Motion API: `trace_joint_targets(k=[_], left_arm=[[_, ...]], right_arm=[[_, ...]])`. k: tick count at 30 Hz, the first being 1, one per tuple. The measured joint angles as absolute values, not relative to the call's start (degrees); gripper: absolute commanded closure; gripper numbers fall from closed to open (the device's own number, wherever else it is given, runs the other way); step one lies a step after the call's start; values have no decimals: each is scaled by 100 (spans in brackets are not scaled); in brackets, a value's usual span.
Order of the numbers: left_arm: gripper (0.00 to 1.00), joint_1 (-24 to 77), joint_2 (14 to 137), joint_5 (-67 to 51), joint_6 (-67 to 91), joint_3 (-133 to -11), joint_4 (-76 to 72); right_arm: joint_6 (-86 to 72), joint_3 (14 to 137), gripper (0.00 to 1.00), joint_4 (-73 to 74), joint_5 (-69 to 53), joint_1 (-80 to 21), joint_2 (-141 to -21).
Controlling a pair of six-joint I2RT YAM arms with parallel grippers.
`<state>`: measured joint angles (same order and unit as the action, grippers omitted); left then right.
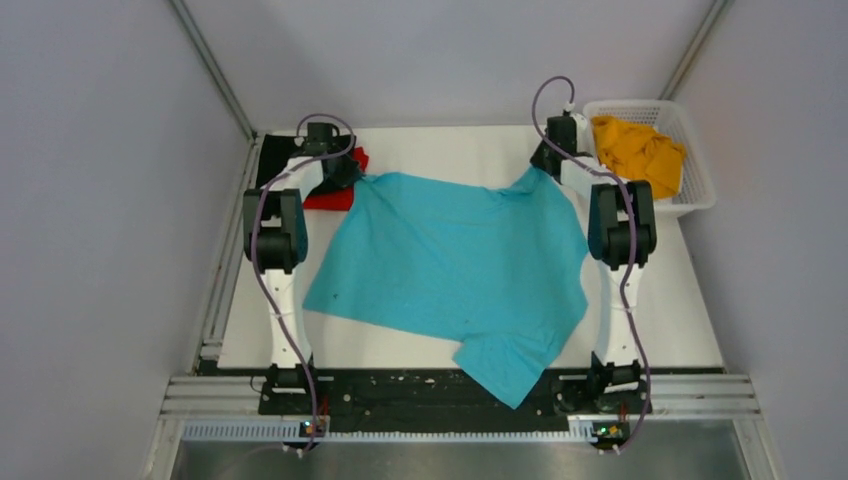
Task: Fold and stack the t-shirts
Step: Flatten out the tshirt
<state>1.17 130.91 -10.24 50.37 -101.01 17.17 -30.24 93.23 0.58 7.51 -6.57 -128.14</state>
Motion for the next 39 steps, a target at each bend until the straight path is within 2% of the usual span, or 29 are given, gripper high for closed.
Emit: trace_joint_targets(k=[1, 2, 3, 6, 8, 10, 11, 20, 26, 32, 37, 39], left_arm=[[49, 110, 13144, -1007, 5076, -10215, 1804], [14, 110, 13179, -947, 5133, -10320, 1896], [3, 110, 13179, -891, 5142, -10353, 1957], [1, 152, 13023, -823, 5280, -10357, 1918], [1, 165, 12829, -676, 5242, -10320, 2091], [1, 137, 12591, -543, 5190, -10180, 2171], [1, 119, 12429, -478, 5159, -10057, 2204], [1, 172, 10578, 729, 4718, -9174, 2853], [1, 580, 9762, 445, 4233, -8136, 2596], [1, 1485, 9821, -134, 3892, -7133, 2285], [1, 1756, 9815, -318, 3857, -5808, 1881], [1, 1721, 9603, -355, 3881, -5695, 1695]], right_arm=[[-3116, 9760, 74, 279, 829, -652, -13052], [-3183, 10068, 64, 421, 893, -646, -13222], [-3236, 10287, 57, 530, 939, -639, -13336], [-3258, 10691, 43, 794, 985, -596, -13482], [-3229, 10746, 27, 875, 972, -582, -13474], [-3164, 10753, 8, 952, 899, -572, -13434], [-3133, 10654, 2, 950, 812, -565, -13371], [-3138, 8005, 1, 574, -788, -574, -11306], [-3406, 7244, 1, -38, -1562, -716, -11030], [-3476, 7502, 1, -204, -1763, -814, -11459], [-3315, 9386, 1, 316, -1566, -814, -12816], [-3295, 10154, 1, 447, -1470, -814, -13323]])
